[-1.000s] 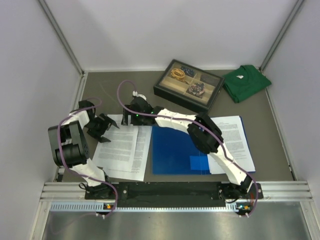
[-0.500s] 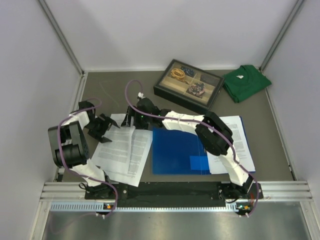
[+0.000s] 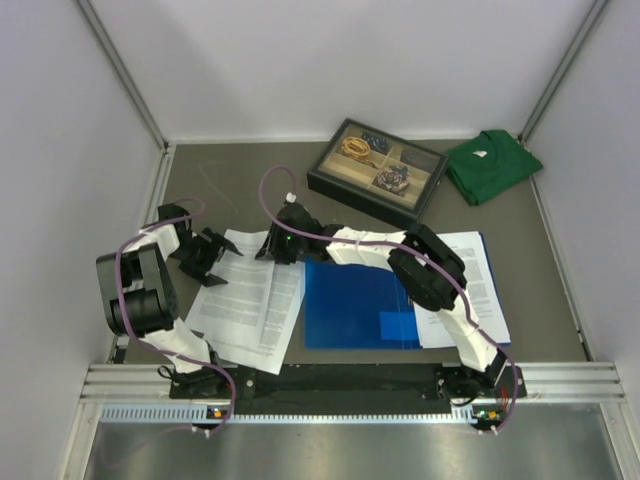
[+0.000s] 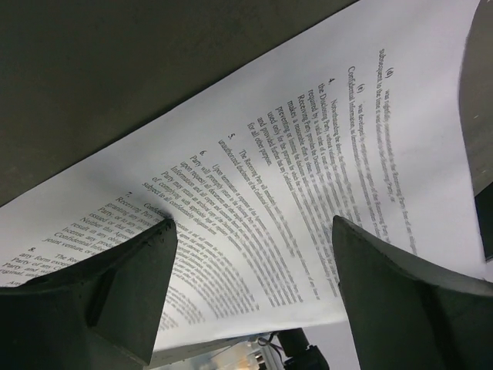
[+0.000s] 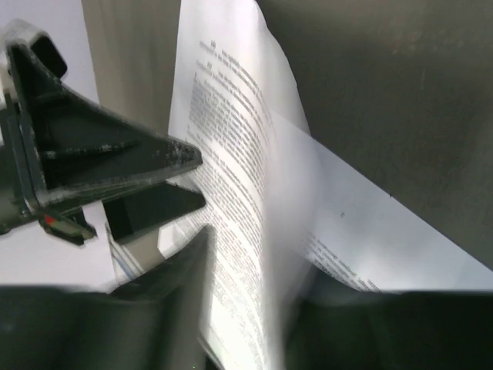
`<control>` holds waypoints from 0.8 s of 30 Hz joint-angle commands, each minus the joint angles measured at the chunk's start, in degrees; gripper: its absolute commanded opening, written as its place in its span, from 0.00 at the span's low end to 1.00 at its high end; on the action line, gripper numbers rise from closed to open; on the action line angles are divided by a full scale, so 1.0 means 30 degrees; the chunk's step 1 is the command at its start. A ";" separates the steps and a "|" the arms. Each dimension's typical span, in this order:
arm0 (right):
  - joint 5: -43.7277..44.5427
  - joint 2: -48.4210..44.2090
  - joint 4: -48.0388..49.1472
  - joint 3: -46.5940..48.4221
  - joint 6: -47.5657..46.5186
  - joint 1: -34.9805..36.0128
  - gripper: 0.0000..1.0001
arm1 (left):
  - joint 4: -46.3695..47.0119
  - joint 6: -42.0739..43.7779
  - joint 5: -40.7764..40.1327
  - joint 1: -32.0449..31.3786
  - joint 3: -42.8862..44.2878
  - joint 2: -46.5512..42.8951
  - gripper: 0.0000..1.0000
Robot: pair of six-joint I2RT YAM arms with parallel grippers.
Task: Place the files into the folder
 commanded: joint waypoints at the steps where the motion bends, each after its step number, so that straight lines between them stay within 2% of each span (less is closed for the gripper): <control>1: 0.0686 -0.0585 0.0452 0.0471 -0.1995 0.0041 0.18 | 0.0182 0.0732 -0.1171 -0.0093 -0.0372 -0.0664 0.88; 2: 0.0336 -0.0439 0.0305 0.1023 -0.2321 0.0041 0.04 | 0.0124 0.0880 -0.1288 -0.0094 -0.0110 -0.1047 0.89; 3: -0.0451 -0.0409 0.0130 0.1377 -0.2701 -0.0017 0.00 | 0.0123 0.0998 -0.1695 -0.0094 0.0038 -0.2066 0.91; 7: -0.1307 -0.2188 -0.1769 0.2316 -0.4723 -0.0076 0.00 | 0.0387 0.1699 -0.2635 -0.0648 0.0624 -0.4971 0.94; 8: -0.1453 -0.2544 -0.3806 0.2898 -0.5567 -0.0250 0.00 | 0.0358 0.1876 -0.2695 -0.0853 0.1002 -0.5499 0.94; 11: -0.3060 -0.4472 -0.6280 0.2962 -0.7878 -0.0748 0.00 | 0.0415 0.2404 -0.3426 -0.1965 0.1532 -0.7608 0.95; 12: -0.4197 -0.4858 -0.8695 0.3020 -0.8557 -0.1388 0.00 | 0.0677 0.2492 -0.3573 -0.2375 0.1562 -0.8542 0.95; 14: -0.5345 -0.6142 -1.0936 0.2615 -1.1008 -0.2181 0.00 | 0.1029 0.2493 -0.4042 -0.3925 0.1621 -0.9280 0.95; 15: -0.5902 -0.6586 -1.3295 0.2321 -1.1924 -0.3027 0.00 | 0.1263 0.2464 -0.4188 -0.4569 0.1592 -0.9719 0.96; 17: -0.5298 -0.7815 -1.5446 0.1241 -1.4901 -0.3881 0.00 | 0.2025 0.2230 -0.4190 -0.6708 0.1447 -0.9723 0.95; 18: -0.3436 -0.9184 -1.6241 0.0741 -1.5791 -0.4233 0.00 | 0.2346 0.2084 -0.4044 -0.7324 0.1446 -0.9404 0.95; 20: -0.1958 -1.0248 -1.8528 -0.0490 -1.8370 -0.5405 0.00 | 0.2584 0.1819 -0.4042 -0.9082 0.1736 -0.8818 0.94; 24: -0.2271 -1.3027 -2.0377 -0.3213 -2.1592 -0.8187 0.00 | 0.2671 0.1936 -0.4627 -1.1544 0.2675 -0.6887 0.93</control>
